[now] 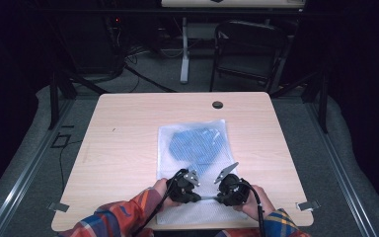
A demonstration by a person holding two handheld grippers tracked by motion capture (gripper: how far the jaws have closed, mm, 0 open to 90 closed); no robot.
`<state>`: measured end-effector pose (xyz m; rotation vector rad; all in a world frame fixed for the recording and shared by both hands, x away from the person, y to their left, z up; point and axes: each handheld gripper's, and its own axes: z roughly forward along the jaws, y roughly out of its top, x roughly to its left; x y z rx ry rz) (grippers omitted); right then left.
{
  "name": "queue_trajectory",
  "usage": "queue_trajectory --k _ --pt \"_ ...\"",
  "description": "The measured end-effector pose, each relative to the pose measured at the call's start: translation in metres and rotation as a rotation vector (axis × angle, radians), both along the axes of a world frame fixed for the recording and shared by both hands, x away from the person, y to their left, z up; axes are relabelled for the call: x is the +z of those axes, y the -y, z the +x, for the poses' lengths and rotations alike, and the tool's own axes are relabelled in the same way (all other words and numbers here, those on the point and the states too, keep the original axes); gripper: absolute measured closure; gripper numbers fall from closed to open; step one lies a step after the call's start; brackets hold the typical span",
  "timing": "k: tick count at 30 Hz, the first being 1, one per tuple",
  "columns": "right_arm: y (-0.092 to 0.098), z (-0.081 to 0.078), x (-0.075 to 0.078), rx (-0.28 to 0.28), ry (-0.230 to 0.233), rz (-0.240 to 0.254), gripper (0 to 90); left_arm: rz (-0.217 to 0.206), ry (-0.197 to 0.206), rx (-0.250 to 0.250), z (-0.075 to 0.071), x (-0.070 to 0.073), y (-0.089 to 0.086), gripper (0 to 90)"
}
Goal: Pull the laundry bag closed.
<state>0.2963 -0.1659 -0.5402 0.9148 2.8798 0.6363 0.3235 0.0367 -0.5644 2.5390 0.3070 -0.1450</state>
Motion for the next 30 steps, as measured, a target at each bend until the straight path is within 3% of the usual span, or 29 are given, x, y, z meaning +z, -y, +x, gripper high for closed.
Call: queue_trajectory --k 2,5,8,15,16,19,20,27,30 --pt "0.002 -0.001 -0.001 -0.024 -0.003 0.022 81.9 0.000 0.000 0.000 0.000 0.000 0.000 90.0" --pt "0.006 0.000 0.000 -0.019 -0.004 0.006 81.9 -0.001 0.001 -0.001 0.000 0.000 0.000 90.0" --pt "0.010 0.000 0.001 -0.029 -0.005 0.025 81.9 0.002 -0.002 0.000 0.000 0.000 0.000 90.0" --pt "0.015 -0.001 0.002 -0.031 -0.011 0.024 81.8 0.008 -0.003 0.001 0.000 0.000 0.000 90.0" --pt "0.015 -0.001 0.002 -0.031 -0.002 0.004 81.8 0.006 -0.004 0.001 0.001 0.000 0.000 90.0" --pt "0.018 -0.001 0.002 -0.042 -0.011 0.033 81.7 -0.001 -0.006 -0.001 0.000 0.000 0.000 90.0" --pt "0.019 -0.001 0.003 -0.038 -0.005 0.010 81.8 0.007 -0.002 -0.001 0.001 0.000 0.000 90.0" --pt "0.025 -0.003 0.004 -0.066 0.001 0.026 81.8 0.006 -0.003 0.003 0.001 0.000 0.000 90.0" --pt "0.024 -0.002 0.005 -0.052 0.005 0.019 81.8 -0.010 0.003 0.018 -0.001 -0.001 -0.001 90.0"
